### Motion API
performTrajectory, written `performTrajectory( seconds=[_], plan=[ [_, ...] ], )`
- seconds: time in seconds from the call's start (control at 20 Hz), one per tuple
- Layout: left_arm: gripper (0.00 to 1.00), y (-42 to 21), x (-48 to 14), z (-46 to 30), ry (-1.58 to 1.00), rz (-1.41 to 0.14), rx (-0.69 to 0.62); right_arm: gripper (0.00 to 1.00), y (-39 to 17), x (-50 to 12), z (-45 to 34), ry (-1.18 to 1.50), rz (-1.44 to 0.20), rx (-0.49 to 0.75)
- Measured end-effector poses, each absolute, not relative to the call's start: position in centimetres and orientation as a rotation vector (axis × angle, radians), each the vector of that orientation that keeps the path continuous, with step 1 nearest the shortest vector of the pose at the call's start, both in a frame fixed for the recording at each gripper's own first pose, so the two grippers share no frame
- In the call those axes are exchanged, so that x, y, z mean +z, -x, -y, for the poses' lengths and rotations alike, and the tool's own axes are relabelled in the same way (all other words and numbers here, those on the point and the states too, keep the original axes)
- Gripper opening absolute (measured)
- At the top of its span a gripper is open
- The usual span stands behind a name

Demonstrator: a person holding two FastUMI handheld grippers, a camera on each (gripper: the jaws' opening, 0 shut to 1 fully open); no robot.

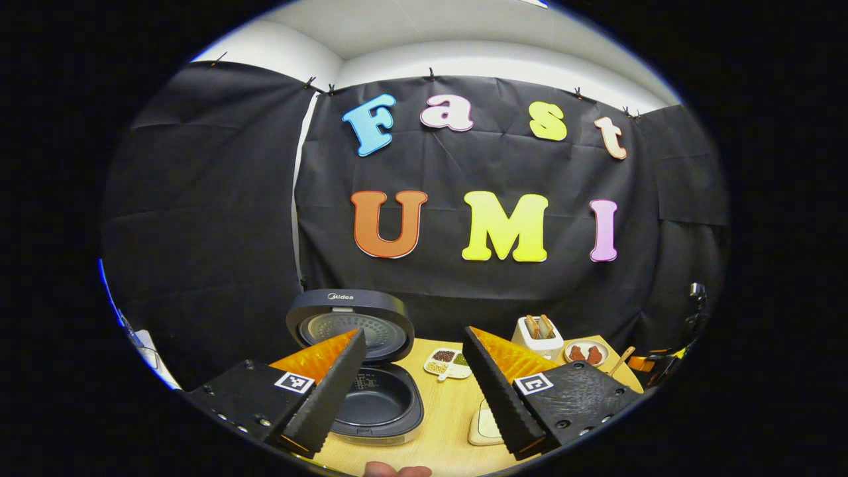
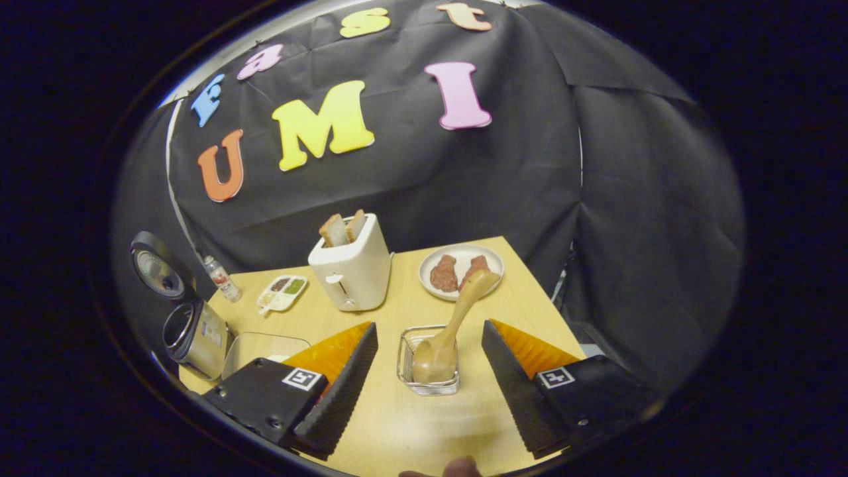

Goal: Close the left gripper, press the button to open the rice cooker; take a wooden spoon from the chopstick holder with the right hand, scoop a spoonful of rice and pour it into the rice cooker, then put the wooden spoon back into the chopstick holder.

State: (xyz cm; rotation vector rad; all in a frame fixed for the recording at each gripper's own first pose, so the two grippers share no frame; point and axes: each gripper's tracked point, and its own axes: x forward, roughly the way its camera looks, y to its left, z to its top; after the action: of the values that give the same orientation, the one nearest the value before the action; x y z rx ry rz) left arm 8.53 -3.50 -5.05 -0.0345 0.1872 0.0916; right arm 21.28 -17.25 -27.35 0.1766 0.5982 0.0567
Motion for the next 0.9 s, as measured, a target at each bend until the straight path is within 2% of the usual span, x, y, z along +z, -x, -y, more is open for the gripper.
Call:
performTrajectory(
  seconds=[0.1, 0.15, 0.45, 0.55, 0.7, 0.75, 0.8, 0.85, 0.9],
  plan=[
    [0.95, -9.5, -5.4, 3.7, 0.033, -0.189, 0.102, 0.96, -23.0, -29.6, 17.7, -0.197, -0.628, 0.047],
    [0.95, -9.6, -5.5, 3.8, 0.031, -0.194, 0.107, 1.0, -23.9, -30.6, 18.0, -0.198, -0.641, 0.043],
    [0.95, -10.7, -6.6, 3.9, 0.011, -0.24, 0.107, 0.99, -28.2, -34.9, 17.9, -0.209, -0.697, 0.066],
    [0.94, -10.2, -7.0, 3.8, -0.006, -0.253, 0.116, 0.92, -29.5, -36.0, 17.5, -0.24, -0.724, 0.096],
    [0.95, -9.5, -7.9, 3.9, -0.03, -0.29, 0.12, 0.65, -30.6, -36.7, 17.5, -0.292, -0.733, 0.109],
    [0.95, -9.2, -8.0, 3.9, -0.035, -0.297, 0.124, 0.73, -30.6, -36.8, 17.4, -0.306, -0.74, 0.114],
    [0.95, -9.1, -7.8, 3.9, -0.033, -0.295, 0.124, 0.54, -30.3, -36.8, 17.4, -0.314, -0.744, 0.113],
    [0.94, -9.1, -7.7, 4.0, -0.028, -0.293, 0.124, 0.47, -30.1, -36.7, 17.5, -0.322, -0.744, 0.107],
    [0.95, -9.1, -7.8, 4.1, -0.022, -0.296, 0.123, 0.29, -29.8, -36.4, 17.4, -0.34, -0.741, 0.102]
  ],
)
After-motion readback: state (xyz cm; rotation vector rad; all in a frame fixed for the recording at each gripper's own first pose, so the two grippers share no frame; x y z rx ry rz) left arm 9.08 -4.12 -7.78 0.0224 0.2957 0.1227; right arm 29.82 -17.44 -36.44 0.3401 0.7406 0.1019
